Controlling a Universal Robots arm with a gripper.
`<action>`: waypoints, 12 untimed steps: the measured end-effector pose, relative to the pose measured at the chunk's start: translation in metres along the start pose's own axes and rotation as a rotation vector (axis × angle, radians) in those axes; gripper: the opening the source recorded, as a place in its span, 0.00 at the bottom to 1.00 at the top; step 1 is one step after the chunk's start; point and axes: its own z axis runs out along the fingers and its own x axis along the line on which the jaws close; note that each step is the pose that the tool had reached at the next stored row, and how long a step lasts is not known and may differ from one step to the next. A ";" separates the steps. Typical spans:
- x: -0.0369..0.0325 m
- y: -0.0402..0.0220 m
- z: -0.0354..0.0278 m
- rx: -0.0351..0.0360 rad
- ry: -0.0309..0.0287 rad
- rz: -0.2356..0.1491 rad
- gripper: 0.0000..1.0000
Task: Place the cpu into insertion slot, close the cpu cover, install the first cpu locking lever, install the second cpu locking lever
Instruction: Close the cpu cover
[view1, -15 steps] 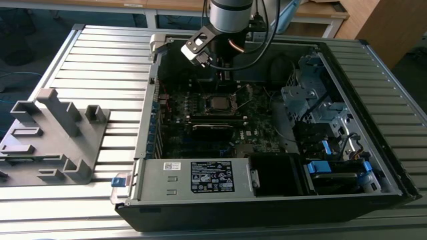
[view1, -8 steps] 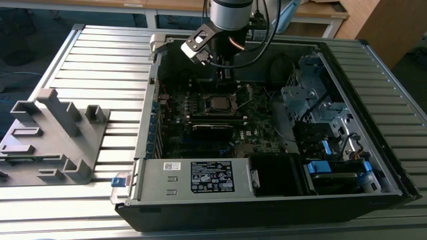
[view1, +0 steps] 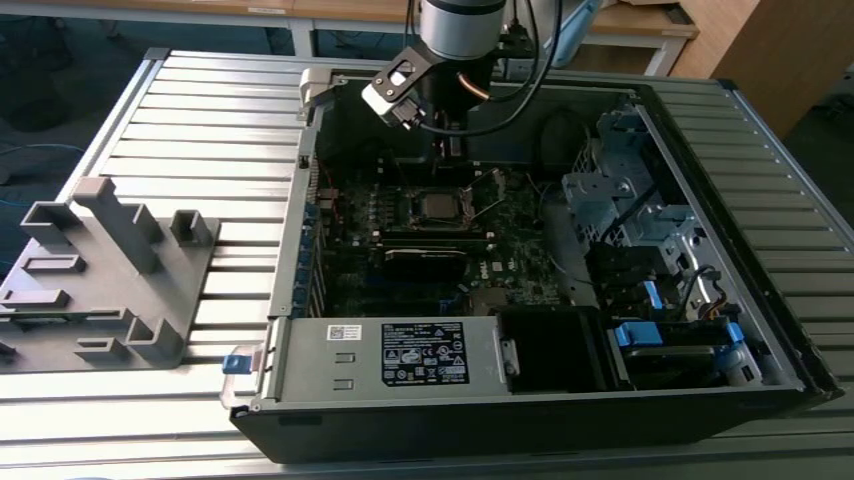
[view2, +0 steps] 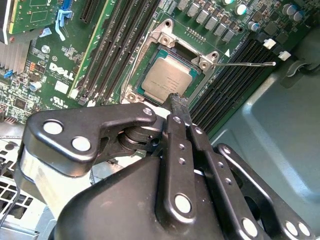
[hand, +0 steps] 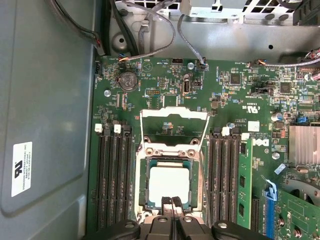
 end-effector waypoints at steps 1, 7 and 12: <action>0.0000 0.0000 0.0000 0.0000 0.0000 0.000 0.11; -0.0001 0.0021 0.0000 0.0001 -0.0002 0.000 0.11; -0.0002 0.0072 0.0001 0.0001 0.0000 0.000 0.11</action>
